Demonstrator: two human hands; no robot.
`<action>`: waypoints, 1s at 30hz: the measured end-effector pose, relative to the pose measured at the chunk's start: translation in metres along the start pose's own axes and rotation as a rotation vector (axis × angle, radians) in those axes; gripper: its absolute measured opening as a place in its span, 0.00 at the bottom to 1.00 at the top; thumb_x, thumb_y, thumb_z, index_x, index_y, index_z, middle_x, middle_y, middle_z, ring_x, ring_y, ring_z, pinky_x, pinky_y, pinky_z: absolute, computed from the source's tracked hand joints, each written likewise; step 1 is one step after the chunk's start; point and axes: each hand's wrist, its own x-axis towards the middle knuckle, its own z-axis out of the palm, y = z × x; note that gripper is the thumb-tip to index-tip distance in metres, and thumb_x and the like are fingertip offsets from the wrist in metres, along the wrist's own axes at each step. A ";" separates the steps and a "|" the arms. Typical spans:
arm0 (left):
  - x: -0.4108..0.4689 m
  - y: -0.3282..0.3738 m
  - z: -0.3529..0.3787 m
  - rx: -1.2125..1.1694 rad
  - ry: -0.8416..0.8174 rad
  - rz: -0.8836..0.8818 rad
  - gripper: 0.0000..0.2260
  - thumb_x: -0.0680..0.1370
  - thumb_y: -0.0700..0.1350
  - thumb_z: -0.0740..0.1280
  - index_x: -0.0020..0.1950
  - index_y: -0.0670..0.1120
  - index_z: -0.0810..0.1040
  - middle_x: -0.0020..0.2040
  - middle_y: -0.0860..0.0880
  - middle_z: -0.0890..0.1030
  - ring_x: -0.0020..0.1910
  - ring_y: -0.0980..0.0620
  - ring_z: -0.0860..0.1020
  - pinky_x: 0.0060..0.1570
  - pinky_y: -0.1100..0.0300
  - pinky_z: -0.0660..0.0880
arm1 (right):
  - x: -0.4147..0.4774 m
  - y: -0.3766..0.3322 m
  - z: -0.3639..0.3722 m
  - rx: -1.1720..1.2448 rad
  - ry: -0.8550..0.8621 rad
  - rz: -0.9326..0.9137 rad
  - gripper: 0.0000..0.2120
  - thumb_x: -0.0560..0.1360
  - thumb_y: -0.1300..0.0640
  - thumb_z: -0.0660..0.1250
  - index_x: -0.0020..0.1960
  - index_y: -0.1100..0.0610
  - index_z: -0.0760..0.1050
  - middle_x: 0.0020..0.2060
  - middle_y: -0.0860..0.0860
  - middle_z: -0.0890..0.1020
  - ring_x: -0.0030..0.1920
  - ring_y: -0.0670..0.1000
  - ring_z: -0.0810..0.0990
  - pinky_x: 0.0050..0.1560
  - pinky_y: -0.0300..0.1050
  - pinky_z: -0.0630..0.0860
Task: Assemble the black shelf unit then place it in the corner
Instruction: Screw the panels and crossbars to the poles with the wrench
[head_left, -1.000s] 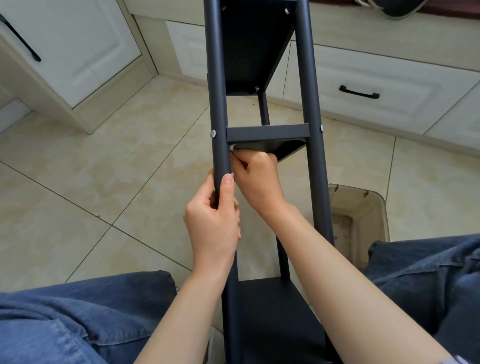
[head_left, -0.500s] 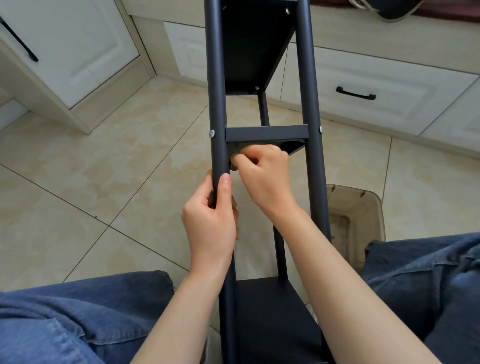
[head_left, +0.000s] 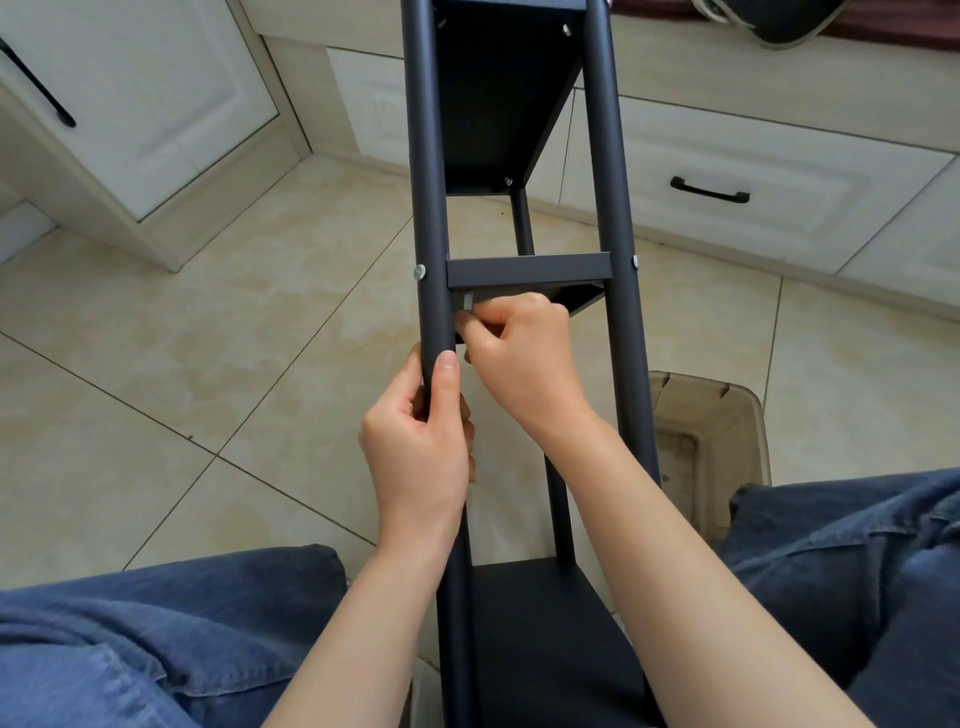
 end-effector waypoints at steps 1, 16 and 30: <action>0.000 0.000 0.000 -0.004 0.001 -0.002 0.10 0.84 0.50 0.63 0.53 0.50 0.83 0.27 0.54 0.70 0.26 0.50 0.71 0.22 0.58 0.68 | -0.001 0.001 0.002 -0.016 0.014 -0.019 0.23 0.77 0.63 0.67 0.25 0.51 0.67 0.21 0.43 0.69 0.24 0.44 0.70 0.28 0.30 0.64; -0.001 0.002 0.002 -0.073 -0.019 -0.019 0.11 0.85 0.47 0.63 0.46 0.49 0.81 0.28 0.50 0.68 0.24 0.51 0.69 0.19 0.61 0.65 | 0.000 0.014 0.020 -0.114 0.211 -0.169 0.11 0.76 0.66 0.68 0.36 0.66 0.80 0.29 0.57 0.81 0.30 0.46 0.69 0.35 0.32 0.60; -0.002 -0.002 -0.001 -0.120 -0.045 -0.041 0.04 0.80 0.48 0.71 0.48 0.49 0.82 0.27 0.52 0.68 0.24 0.51 0.68 0.21 0.59 0.66 | -0.017 -0.047 -0.080 -0.560 -0.153 0.079 0.13 0.80 0.52 0.61 0.39 0.53 0.75 0.35 0.50 0.76 0.33 0.53 0.75 0.31 0.43 0.68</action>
